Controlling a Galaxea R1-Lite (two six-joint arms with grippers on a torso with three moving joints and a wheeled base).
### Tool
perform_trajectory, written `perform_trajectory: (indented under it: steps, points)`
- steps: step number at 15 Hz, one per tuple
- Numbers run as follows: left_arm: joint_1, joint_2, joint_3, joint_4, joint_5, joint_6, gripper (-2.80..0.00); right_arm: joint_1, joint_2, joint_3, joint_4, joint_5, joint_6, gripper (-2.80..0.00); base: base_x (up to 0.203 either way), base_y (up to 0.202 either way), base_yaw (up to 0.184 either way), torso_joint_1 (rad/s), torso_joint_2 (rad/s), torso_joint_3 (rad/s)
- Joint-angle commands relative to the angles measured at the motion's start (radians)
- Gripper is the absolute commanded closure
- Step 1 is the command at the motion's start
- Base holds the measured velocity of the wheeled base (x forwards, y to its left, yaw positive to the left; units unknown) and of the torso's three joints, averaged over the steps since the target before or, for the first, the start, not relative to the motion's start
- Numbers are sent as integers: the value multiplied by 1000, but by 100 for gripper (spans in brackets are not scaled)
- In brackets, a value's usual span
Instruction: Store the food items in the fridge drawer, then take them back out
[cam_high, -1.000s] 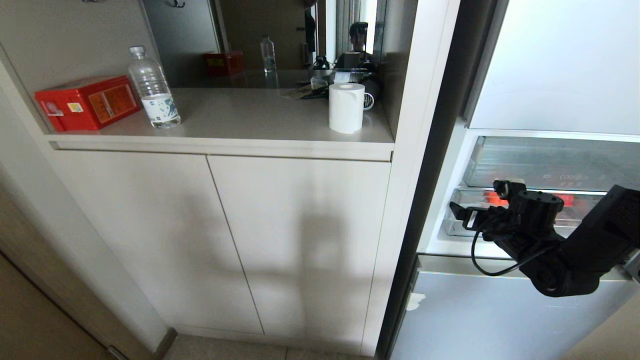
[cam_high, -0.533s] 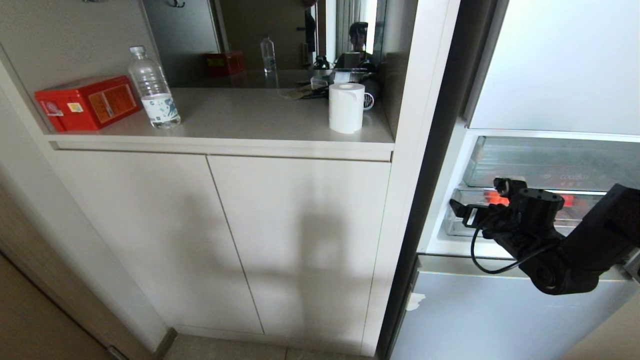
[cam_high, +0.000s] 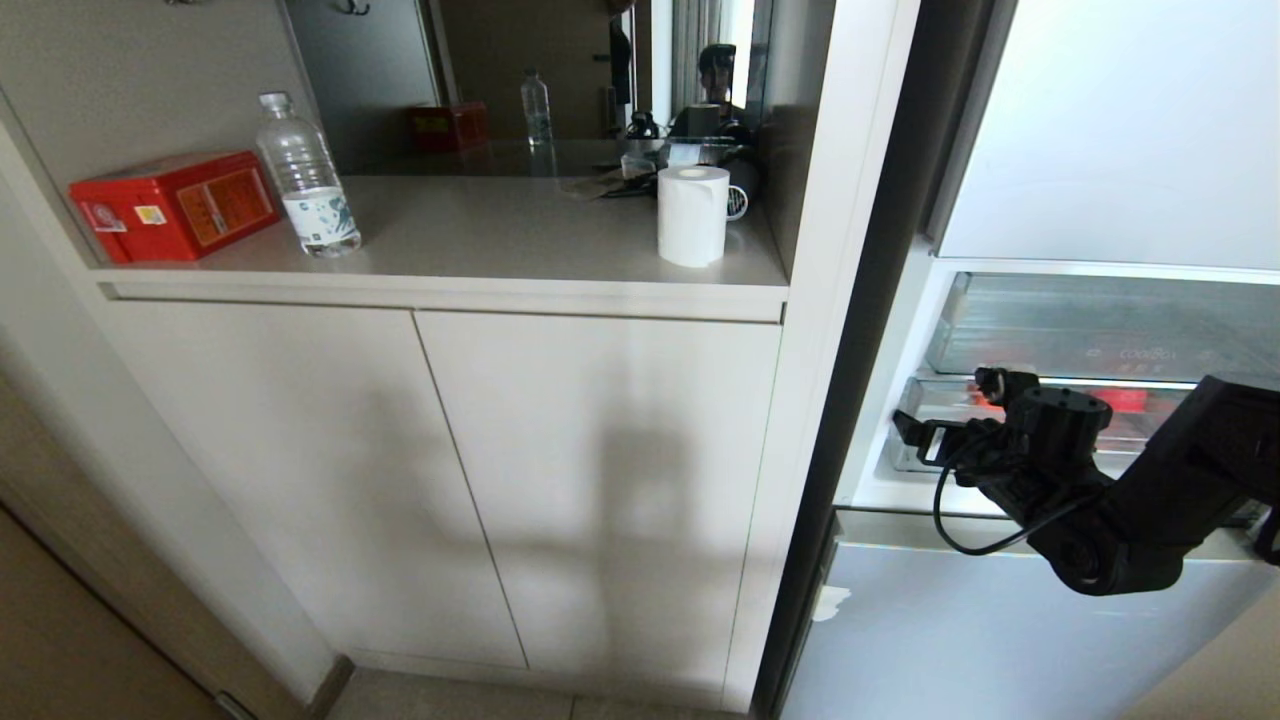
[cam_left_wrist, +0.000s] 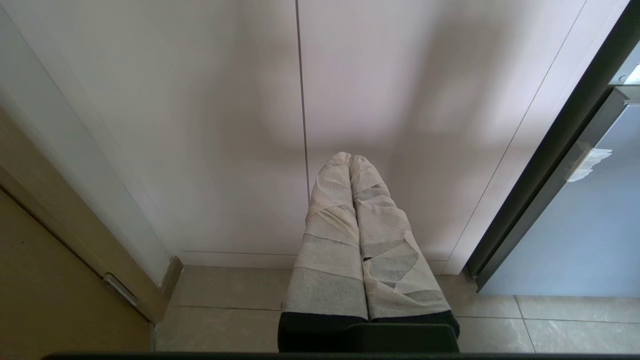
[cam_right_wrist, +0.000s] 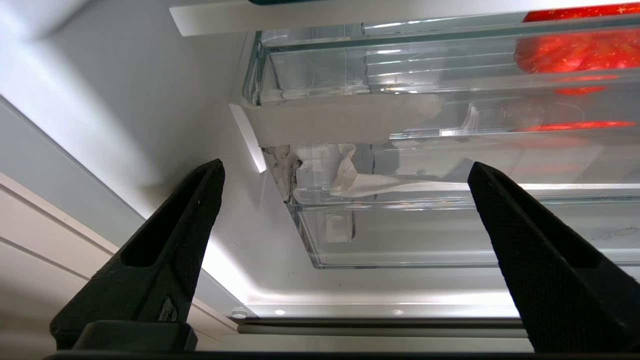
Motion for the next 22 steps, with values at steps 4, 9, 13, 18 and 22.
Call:
perform_trajectory:
  steps: [4,9,13,18,22]
  points:
    - [0,0,0,0,0,0,0,2,14,-20,-5,-1,1,0,0,0,0,0,0,0]
    - [0,0,1,0,0,0,0,61,19,-28,-6,-22,0,0,0,0,0,0,0,0]
    - [0,0,0,0,0,0,0,91,49,-57,-6,-54,-3,0,0,0,0,0,0,0]
    - [0,0,0,0,0,0,0,90,23,-26,-7,-54,0,0,0,0,0,0,0,0]
    - [0,0,1,0,0,0,0,91,-38,101,-41,-52,5,0,0,0,0,0,0,0]
